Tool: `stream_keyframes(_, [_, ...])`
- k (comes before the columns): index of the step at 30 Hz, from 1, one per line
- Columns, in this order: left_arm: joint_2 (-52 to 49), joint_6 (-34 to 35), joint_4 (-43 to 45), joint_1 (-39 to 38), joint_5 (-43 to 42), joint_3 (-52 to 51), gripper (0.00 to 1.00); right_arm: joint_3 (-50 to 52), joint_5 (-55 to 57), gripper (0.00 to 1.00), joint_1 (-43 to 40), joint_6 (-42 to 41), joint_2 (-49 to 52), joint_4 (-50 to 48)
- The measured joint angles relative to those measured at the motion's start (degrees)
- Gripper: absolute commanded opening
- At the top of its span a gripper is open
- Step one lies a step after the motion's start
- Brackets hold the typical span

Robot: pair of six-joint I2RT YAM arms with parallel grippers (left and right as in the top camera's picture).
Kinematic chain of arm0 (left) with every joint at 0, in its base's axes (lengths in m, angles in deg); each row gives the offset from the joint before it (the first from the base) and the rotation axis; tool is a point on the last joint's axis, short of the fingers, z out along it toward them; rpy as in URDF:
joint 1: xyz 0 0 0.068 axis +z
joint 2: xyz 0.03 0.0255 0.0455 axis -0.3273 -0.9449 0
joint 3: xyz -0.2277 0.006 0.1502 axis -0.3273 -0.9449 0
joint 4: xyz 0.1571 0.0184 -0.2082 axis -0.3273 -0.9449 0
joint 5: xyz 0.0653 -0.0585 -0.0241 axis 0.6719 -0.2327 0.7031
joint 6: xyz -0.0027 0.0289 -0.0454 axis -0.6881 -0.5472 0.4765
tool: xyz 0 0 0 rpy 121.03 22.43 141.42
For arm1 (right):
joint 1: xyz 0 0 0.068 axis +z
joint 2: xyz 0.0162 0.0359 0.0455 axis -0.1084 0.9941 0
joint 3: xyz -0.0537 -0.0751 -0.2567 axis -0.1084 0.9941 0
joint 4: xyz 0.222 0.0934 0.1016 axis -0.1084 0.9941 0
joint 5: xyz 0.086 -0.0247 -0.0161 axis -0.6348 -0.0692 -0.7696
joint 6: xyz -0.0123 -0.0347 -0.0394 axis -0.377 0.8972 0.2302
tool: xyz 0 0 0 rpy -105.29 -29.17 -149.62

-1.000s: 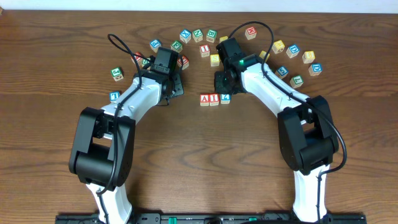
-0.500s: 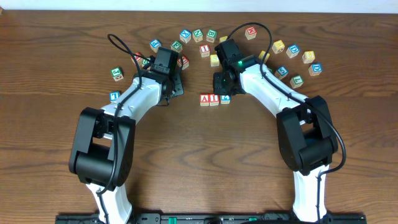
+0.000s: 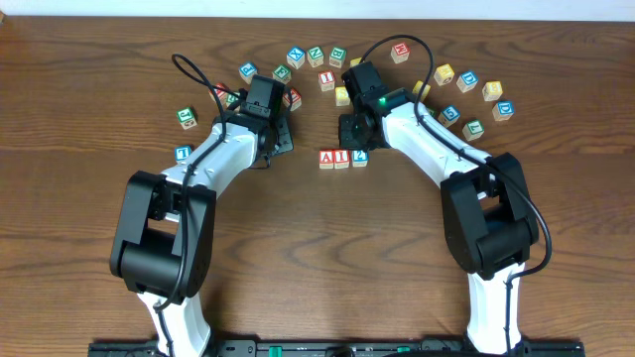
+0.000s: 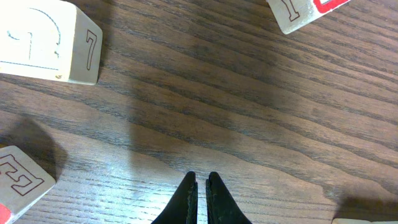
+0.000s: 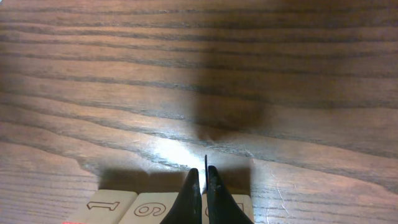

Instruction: Spell out AI2

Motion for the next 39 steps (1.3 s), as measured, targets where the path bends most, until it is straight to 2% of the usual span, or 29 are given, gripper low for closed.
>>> stream_keyframes(5, [0.0,0.0,0.0,0.0,0.0,0.0,0.07,0.0,-1.1,0.01,-0.9,0.0,-0.3,0.7])
stream_keyframes(17, [0.0,-0.8,0.1,-0.2,-2.9,0.0,0.07,0.3,-1.2,0.01,-6.2,-3.6,-4.1,10.4])
stream_keyframes(28, [0.0,-1.8,0.4,-3.4,-5.9,0.0,0.08,8.5,-4.5,0.01,-5.0,-3.6,-4.2,3.0])
stream_keyframes(39, [0.0,-1.5,2.6,-4.2,-6.8,0.0,0.07,9.9,-5.8,0.01,-5.0,-3.5,-4.2,1.6])
